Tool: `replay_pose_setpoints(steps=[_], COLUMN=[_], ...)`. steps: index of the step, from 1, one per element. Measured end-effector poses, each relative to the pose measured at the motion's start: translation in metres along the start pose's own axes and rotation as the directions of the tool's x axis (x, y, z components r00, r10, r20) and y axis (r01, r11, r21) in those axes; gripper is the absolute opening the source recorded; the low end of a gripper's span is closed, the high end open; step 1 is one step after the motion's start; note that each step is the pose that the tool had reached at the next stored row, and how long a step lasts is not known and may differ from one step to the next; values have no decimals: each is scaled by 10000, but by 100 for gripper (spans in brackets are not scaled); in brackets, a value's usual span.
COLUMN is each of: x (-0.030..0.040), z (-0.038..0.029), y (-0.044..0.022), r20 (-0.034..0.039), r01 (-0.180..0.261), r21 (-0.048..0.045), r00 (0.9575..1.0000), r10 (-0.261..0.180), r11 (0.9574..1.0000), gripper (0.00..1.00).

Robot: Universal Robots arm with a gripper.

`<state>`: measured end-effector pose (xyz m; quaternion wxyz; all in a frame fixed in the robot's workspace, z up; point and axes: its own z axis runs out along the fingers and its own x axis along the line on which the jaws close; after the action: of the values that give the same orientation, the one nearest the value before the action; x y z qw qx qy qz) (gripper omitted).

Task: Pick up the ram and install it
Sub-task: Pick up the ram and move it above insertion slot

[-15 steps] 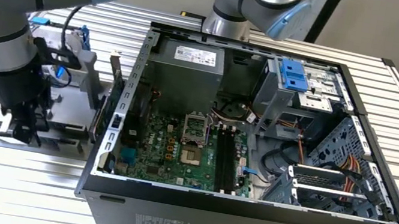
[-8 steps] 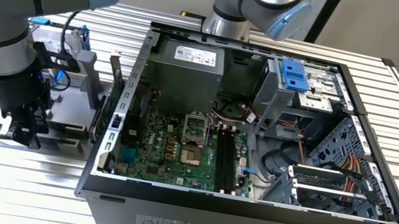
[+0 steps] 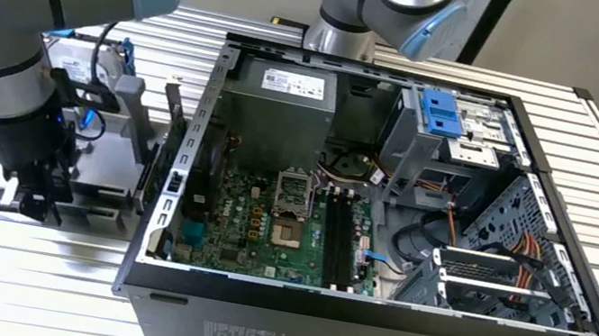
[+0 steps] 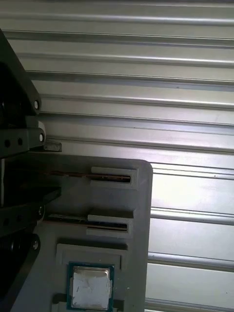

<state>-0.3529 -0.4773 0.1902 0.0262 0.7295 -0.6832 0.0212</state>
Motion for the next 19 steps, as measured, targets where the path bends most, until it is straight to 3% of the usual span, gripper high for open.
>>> replay_pose_setpoints(steps=[19], x=[-1], z=[9], y=[0], r20=[0], r01=[0], r21=[-1], r00=[10000], r10=[0], r11=[10000], gripper=[100])
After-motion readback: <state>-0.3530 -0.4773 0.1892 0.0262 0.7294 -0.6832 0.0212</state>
